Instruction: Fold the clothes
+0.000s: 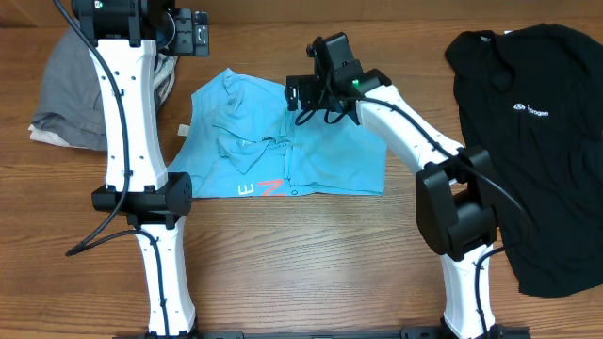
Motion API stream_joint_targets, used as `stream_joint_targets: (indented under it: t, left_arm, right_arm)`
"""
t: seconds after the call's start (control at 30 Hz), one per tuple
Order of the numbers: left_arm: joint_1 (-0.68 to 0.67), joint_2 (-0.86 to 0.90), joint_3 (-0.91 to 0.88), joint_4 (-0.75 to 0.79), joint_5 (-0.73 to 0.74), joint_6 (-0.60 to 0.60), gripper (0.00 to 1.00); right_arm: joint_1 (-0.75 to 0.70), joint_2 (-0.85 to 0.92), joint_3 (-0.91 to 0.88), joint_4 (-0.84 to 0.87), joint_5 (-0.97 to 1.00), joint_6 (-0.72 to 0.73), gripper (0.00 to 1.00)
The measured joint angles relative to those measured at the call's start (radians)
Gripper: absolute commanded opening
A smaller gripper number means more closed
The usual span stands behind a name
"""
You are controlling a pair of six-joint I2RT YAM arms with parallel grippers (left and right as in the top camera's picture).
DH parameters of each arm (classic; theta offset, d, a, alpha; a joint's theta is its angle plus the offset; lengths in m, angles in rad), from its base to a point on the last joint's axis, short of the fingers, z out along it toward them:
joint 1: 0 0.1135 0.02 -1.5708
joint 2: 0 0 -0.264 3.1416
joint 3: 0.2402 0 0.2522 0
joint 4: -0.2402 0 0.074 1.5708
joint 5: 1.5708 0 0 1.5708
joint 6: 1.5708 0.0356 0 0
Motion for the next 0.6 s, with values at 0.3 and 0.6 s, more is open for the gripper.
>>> stream_joint_targets:
  t: [0.3,0.6]
  left_arm:
    - [0.002,-0.001,-0.084,0.001,0.135,-0.008,1.0]
    - [0.074,0.007,-0.508,0.058,0.164,0.045,0.99]
  right_arm:
    - [-0.072,-0.131,0.176,-0.46,0.0,0.0,1.0]
    - [-0.15,-0.214,0.207,-0.605,0.003,-0.001,1.0]
